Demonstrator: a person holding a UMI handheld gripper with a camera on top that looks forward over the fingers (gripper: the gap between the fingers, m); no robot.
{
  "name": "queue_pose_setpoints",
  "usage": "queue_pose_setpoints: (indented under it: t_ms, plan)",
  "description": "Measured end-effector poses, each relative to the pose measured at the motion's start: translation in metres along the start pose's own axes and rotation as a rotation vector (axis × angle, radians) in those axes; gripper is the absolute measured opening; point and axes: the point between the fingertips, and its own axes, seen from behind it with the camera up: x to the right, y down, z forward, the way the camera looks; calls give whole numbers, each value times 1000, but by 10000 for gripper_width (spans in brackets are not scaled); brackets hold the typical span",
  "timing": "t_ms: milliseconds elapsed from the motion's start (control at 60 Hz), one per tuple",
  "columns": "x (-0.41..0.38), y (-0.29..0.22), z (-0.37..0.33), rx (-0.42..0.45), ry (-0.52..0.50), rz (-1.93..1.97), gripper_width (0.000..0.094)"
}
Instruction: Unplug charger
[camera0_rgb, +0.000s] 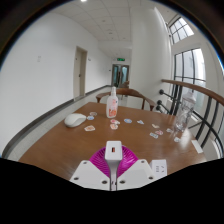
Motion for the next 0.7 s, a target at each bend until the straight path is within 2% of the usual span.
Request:
queue_pose_setpoints:
  t_ms: [33, 117, 150, 217, 283, 317, 367, 450, 550, 617, 700]
  plan:
    - [1, -14, -12, 31, -6, 10, 59]
    - [30, -102, -52, 235, 93, -39, 57]
    - [41, -127, -73, 253, 104, -21, 56]
    - [49, -158, -98, 286, 50, 66, 57]
    - [92, -162, -116, 294, 123, 39, 57]
    - [110, -157, -123, 280, 163, 19, 57]
    - [125, -131, -124, 222, 168, 18, 58]
    - [140, -69, -122, 86, 131, 61, 57]
    - [179, 9, -113, -54, 202, 38, 58]
    - [187, 44, -106, -116, 194, 54, 59]
    - [189, 65, -99, -153, 183, 70, 73]
